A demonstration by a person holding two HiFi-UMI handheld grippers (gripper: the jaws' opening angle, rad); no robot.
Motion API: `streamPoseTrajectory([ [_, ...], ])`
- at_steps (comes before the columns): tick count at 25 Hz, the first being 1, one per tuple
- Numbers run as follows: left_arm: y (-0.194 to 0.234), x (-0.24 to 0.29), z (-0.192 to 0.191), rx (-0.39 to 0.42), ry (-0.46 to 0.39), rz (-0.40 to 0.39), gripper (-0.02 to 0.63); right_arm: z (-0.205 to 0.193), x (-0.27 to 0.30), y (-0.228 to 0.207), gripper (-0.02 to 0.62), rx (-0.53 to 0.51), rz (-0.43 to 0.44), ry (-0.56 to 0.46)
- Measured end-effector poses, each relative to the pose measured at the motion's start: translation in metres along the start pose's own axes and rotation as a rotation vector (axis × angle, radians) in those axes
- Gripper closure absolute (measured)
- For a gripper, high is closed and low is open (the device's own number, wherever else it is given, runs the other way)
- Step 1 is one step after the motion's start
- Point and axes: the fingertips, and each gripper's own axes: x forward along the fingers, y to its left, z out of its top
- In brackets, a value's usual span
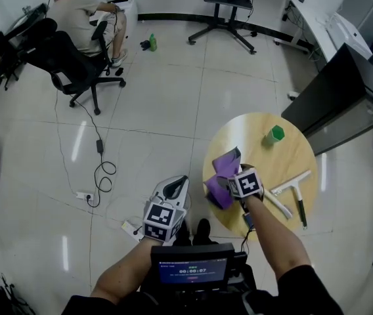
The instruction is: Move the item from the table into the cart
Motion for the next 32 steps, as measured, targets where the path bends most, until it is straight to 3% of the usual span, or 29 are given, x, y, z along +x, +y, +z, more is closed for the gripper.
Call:
streamPoseTrajectory([
  [11, 0.051, 0.031, -0.030, 0.001, 0.060, 0.022, 0.615, 0.000, 0.073, -0.020, 0.155, -0.023, -0.057, 0.096],
  [15, 0.064, 0.038, -0.042, -0.004, 0.067, 0.031, 0.614, 0.005, 0.087, -0.020, 0.172, -0.040, -0.067, 0.057],
  [17, 0.064, 0.042, -0.047, -0.009, 0.075, 0.026, 0.615, 0.005, 0.089, -0.030, 0.239, -0.034, -0.079, 0.055],
  [19, 0.060, 0.044, -0.051, -0.018, 0.092, 0.012, 0.614, 0.007, 0.086, -0.031, 0.438, -0.016, -0.078, 0.046],
  [20, 0.058, 0.043, -0.052, -0.022, 0.097, 0.005, 0.614, 0.008, 0.084, -0.031, 0.477, -0.015, -0.081, 0.042],
  [27, 0.054, 0.037, -0.043, -0.022, 0.087, -0.015, 0.614, 0.009, 0.080, -0.031, 0.509, 0.002, -0.099, 0.071],
  [32, 0.066, 0.025, -0.010, -0.029, 0.012, 0.041, 0.614, 0.015, 0.059, -0.034, 0.518, 0.094, -0.086, -0.023],
])
